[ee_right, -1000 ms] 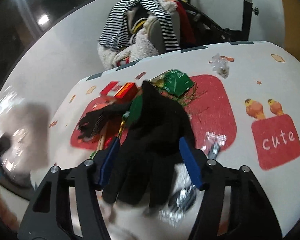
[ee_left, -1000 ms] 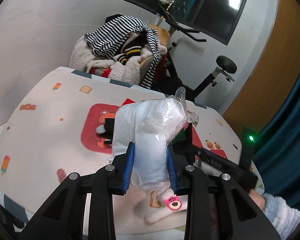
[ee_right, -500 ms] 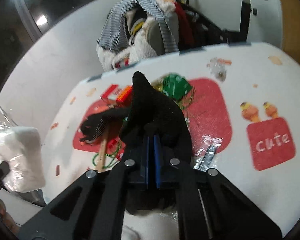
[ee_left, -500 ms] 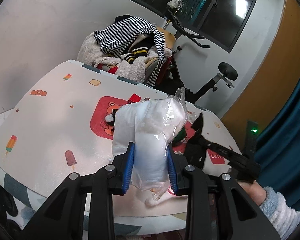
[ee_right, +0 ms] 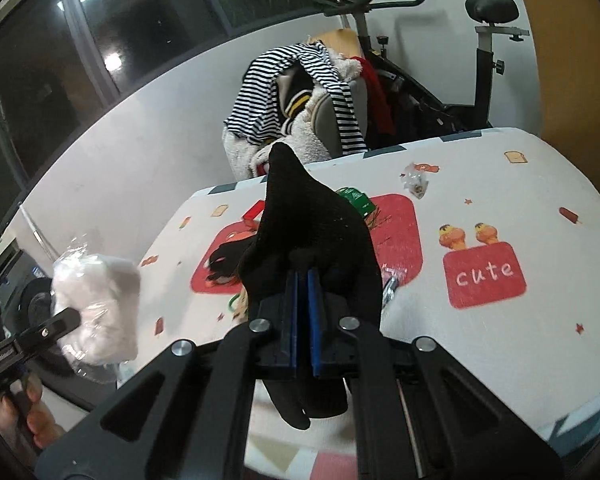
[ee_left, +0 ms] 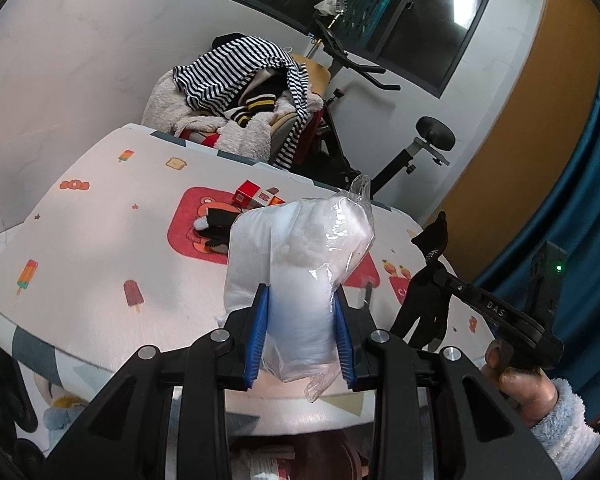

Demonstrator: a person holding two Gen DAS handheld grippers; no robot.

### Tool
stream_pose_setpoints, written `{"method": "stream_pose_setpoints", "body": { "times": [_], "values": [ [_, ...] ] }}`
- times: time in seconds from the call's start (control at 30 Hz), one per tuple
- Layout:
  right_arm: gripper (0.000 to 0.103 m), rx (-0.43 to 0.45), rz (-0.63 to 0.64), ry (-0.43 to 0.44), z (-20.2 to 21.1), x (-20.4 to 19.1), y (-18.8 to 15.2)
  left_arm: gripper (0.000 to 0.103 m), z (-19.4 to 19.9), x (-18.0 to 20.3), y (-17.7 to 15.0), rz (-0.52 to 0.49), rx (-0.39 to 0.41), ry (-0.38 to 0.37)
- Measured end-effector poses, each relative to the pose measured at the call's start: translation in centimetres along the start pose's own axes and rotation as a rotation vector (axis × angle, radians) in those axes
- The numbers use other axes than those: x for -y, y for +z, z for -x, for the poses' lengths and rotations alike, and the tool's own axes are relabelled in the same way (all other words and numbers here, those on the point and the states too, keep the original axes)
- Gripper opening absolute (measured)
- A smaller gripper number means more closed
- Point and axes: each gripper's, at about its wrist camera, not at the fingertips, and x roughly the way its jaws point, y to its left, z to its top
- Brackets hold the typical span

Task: Collect trash
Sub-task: 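Drop the black glove into the brown bin with the right tool while the left tool holds the bundle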

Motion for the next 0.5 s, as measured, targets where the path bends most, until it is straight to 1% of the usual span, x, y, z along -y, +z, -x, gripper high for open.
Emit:
{"method": "stream_pose_setpoints", "body": {
  "times": [0.2, 0.37, 0.5],
  "values": [
    [0.009, -0.025, 0.021, 0.033, 2.7, -1.0, -2.5, 0.03, 1.8, 0.8, -1.7, 0.016, -0.013, -0.019],
    [0.009, -0.047, 0.045, 0.065, 4.1, -2.3, -4.6, 0.03, 3.5, 1.9, -3.1, -0.02, -0.01, -0.009],
    [0.009, -0.09, 0.061, 0.091, 4.5, -3.3, -6.6, 0.03, 4.9, 2.3, -4.2, -0.031, -0.007, -0.01]
  ]
}}
